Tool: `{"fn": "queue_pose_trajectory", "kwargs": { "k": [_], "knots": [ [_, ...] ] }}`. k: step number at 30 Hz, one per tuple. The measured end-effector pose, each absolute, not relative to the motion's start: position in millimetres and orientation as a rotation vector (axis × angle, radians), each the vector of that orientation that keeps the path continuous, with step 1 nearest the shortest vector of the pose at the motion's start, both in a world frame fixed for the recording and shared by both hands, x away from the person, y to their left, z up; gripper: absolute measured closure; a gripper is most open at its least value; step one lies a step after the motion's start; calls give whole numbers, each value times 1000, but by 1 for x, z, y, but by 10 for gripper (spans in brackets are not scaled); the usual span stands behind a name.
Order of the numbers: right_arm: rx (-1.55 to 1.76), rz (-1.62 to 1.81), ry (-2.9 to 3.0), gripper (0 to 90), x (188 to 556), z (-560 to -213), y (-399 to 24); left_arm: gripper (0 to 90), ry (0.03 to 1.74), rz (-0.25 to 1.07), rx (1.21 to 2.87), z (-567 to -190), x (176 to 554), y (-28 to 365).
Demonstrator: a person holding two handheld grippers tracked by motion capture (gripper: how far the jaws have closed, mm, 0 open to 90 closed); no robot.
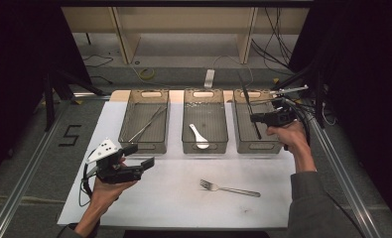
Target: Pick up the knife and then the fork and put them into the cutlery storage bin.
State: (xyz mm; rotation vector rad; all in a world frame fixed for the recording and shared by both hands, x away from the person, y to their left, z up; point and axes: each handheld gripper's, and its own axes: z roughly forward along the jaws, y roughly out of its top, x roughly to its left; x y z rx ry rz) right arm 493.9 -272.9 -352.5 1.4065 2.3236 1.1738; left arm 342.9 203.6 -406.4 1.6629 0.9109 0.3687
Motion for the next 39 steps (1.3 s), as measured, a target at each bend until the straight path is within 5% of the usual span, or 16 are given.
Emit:
{"fn": "queue_pose_trajectory", "kwargs": {
  "k": [32,39],
  "knots": [
    [1661,908,2254,795,523,-410,-269,158,908,368,1665,-406,343,203],
    [1654,884,2247,569,522,-402,-265,158,908,367,1665,-406,343,203]
  ]
}}
